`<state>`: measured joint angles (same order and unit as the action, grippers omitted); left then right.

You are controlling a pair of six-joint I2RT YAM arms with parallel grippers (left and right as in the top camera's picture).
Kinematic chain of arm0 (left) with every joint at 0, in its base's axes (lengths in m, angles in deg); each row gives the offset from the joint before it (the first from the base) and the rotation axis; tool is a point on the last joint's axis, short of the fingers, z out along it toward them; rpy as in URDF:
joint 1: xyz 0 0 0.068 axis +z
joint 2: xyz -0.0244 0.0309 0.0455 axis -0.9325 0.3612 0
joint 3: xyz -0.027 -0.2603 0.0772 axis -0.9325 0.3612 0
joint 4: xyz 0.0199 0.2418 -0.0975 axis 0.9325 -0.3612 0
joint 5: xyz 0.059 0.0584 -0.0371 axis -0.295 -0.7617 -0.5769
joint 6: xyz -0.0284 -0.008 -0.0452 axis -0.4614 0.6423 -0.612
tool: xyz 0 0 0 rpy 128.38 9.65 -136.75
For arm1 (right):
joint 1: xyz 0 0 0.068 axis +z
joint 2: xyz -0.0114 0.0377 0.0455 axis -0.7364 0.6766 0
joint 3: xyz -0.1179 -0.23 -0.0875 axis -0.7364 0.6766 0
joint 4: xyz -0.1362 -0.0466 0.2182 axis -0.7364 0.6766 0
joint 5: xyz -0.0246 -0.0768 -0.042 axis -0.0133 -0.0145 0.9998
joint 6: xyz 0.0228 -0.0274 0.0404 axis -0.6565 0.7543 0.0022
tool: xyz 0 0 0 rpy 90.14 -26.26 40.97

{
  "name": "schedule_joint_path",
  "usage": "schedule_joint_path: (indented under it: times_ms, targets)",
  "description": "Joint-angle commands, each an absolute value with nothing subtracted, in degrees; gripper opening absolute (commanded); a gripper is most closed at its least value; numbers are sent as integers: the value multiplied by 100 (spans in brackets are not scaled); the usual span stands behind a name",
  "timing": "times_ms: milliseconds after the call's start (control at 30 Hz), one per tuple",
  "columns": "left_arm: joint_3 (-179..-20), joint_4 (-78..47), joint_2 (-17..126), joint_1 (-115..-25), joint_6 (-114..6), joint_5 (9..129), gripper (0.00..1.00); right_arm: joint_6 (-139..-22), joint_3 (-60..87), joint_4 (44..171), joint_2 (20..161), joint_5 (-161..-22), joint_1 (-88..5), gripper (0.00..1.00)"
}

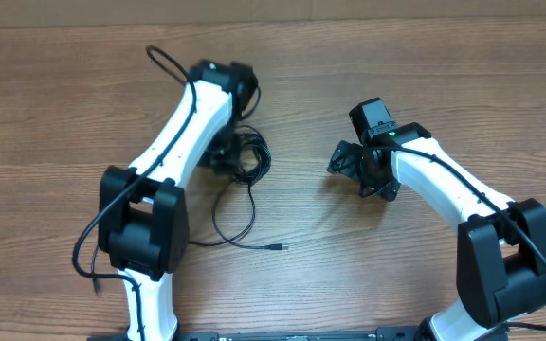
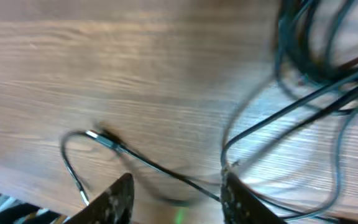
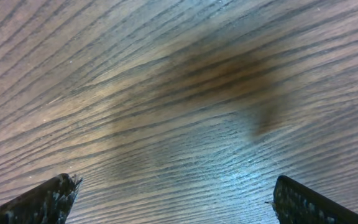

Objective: Untangle cables

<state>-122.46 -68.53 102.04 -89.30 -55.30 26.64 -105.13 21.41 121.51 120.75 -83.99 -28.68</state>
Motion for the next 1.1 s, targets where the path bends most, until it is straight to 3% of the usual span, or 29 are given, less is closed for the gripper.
schedule_joint_path:
  times_ms: [0, 67, 133, 200, 267, 300, 333, 667, 867, 1067]
  targets:
    - [-12939, -7021, 10140, -8947, -5585, 2731, 52, -10537, 2104, 12142, 11911, -8323, -2881, 100]
    - [-13276, -7105, 10140, -8952, -5589, 3018, 58, -10537, 2104, 12142, 11911, -8323, -2881, 100]
    - [-13378, -7063, 10140, -8952, -5686, 3378, 57, -10537, 2104, 12142, 11911, -8323, -2881, 100]
    - [-13367, -6923, 10140, -8952, -5758, 3833, 41, -10537, 2104, 12142, 11911, -8323, -2881, 100]
    - [-13239, -6656, 10142, -8965, -5762, 4071, 15, -10537, 2104, 12142, 11911, -8323, -2881, 100]
    - [-13158, -6501, 10142, -8984, -5773, 4113, 6, -10537, 2104, 12142, 11911, -8323, -2881, 100]
    - [-13057, -6344, 10147, -9004, -5867, 4111, 4, -10535, 2104, 12142, 11911, -8323, -2881, 100]
    - [-11645, -4591, 10151, -9192, -6813, 4154, 6, -10537, 2104, 12142, 11911, -8323, -2881, 100]
    - [-11048, -3743, 10151, -9210, -7441, 4154, 20, -10537, 2104, 12142, 11911, -8323, -2881, 100]
    - [-10826, -3367, 10151, -9212, -7600, 4152, 23, -10537, 2104, 12142, 11911, -8323, -2881, 100]
